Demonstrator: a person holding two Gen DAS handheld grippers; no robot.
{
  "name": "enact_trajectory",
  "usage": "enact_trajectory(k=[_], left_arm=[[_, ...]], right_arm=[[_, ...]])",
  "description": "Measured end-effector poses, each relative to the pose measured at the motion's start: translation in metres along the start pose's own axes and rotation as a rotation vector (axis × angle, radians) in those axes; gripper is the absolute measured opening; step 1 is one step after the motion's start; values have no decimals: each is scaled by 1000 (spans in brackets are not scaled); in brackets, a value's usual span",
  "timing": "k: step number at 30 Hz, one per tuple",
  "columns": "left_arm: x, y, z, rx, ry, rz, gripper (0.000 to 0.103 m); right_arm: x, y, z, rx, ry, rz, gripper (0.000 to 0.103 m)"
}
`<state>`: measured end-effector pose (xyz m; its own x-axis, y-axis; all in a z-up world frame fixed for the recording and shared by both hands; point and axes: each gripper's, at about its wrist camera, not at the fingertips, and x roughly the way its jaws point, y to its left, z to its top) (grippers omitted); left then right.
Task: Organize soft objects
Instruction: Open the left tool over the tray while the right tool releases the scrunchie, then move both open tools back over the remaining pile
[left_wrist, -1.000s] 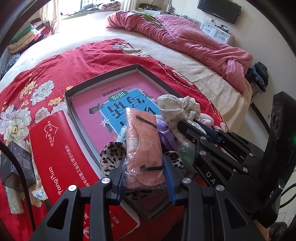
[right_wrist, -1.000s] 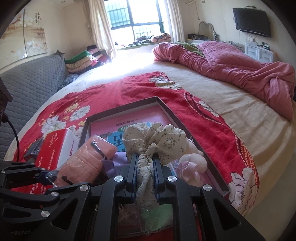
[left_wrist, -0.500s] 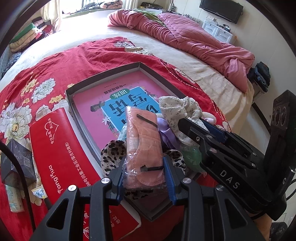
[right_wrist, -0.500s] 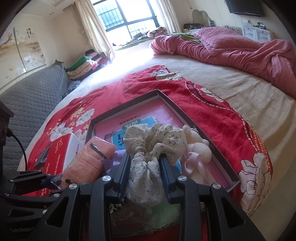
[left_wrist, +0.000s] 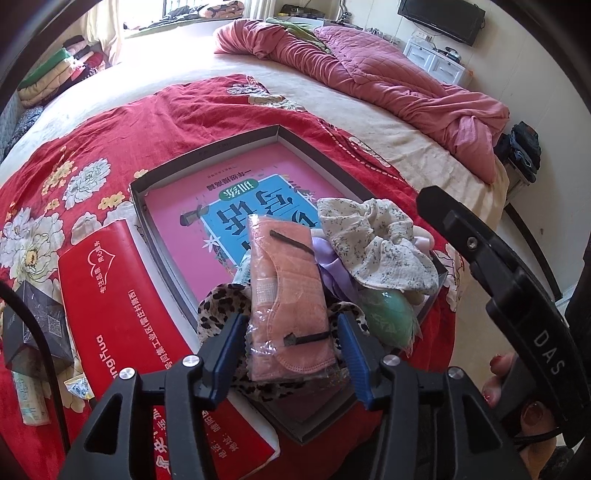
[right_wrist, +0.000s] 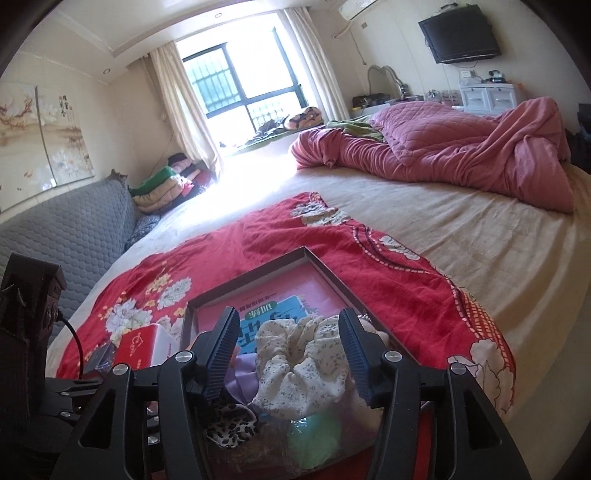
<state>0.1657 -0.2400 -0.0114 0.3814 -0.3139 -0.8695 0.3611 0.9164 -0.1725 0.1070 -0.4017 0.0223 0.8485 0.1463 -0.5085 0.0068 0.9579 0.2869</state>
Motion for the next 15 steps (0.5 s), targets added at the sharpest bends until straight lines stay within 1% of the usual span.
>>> enact_trajectory(k=[3,5,7,11,13,15], left_arm=[[0,0,0,6,0,11,54],[-1,1,-1,1,-3,18,58],[-5,3,-1,-2,-16,28,64],[-13,7,1,-9,-40,34,66],[-17,7,1,-6,-53,45,67],[-20,8,1,-10,-58,43,67]], right_arm=[[-1,-1,0,5,-1,-7,58],[-2,-2,0,9,-6,-8,58],[-4,-2,0,13,-14,-9,58],[-7,-3,1,16,-23,-11,58],[-8,-3,1,16,-23,-21,60],[-9,-3,1,16,-26,-32,68]])
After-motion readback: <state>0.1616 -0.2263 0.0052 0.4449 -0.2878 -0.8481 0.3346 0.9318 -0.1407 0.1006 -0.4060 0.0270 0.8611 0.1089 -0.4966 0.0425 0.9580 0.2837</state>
